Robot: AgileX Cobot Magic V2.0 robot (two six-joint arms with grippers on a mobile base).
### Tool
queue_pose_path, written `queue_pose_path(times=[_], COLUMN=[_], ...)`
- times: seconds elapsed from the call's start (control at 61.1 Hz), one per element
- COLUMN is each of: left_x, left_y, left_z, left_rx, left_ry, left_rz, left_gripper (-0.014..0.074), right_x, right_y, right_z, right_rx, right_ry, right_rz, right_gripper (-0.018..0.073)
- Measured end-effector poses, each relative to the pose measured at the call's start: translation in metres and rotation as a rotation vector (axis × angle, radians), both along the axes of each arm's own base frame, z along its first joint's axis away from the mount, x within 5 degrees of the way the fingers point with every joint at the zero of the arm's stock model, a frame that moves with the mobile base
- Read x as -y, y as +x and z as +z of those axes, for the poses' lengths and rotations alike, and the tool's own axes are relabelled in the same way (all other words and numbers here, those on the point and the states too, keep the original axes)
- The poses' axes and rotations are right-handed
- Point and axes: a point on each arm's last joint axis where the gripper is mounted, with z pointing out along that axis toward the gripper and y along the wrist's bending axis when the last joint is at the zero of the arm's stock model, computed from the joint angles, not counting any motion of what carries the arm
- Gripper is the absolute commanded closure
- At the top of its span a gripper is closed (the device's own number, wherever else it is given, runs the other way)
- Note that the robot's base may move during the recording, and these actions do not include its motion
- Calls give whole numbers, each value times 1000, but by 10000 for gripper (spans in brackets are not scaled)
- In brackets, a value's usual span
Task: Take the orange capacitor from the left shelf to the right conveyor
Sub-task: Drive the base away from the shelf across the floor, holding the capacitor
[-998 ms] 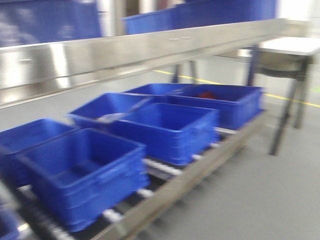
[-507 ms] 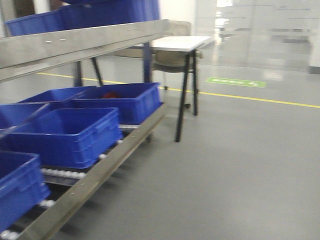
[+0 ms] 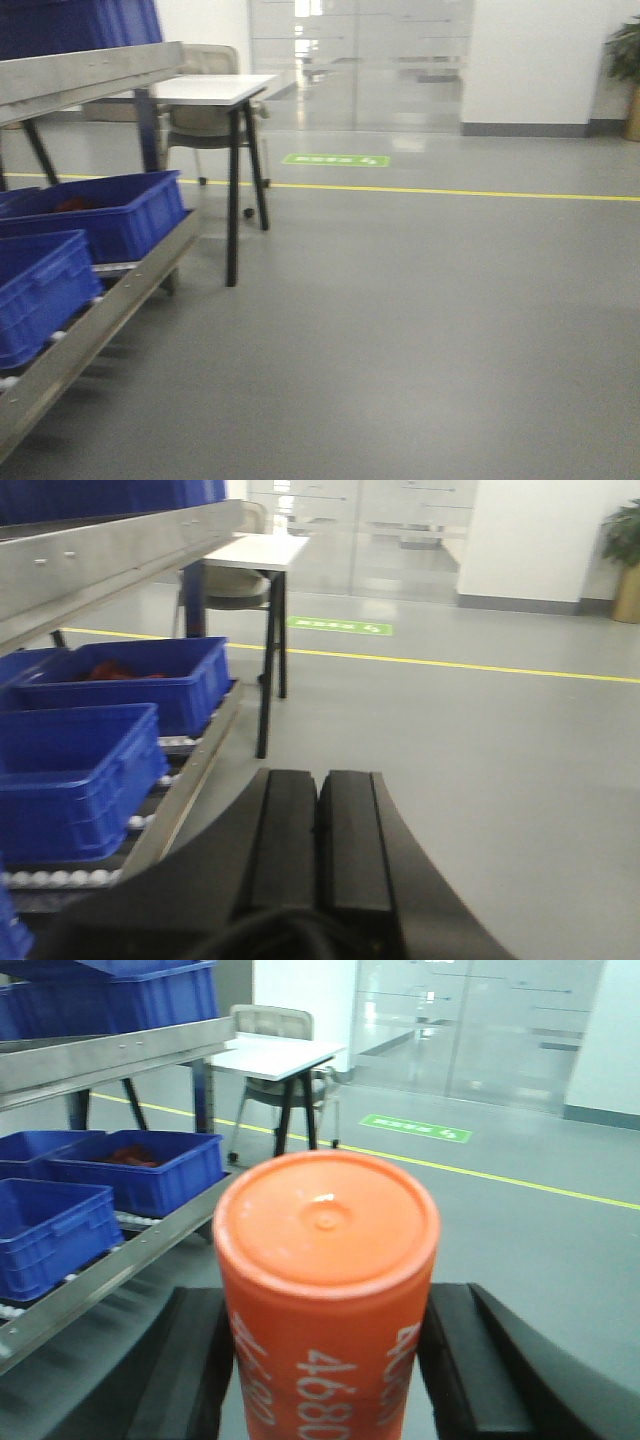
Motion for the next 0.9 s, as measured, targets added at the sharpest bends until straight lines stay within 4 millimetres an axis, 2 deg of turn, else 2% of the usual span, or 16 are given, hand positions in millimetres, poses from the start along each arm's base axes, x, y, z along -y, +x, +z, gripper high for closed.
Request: queue_pose_path(times=[0.9], left_x=[0], left_y=[0], left_z=[0], left_rx=[0], left_ry=[0], left_rz=[1], left_gripper=[723], right_x=[0], right_y=[0], right_z=[0], right_rx=[0], right_ry=[2], right_rz=[0], right_gripper=[447])
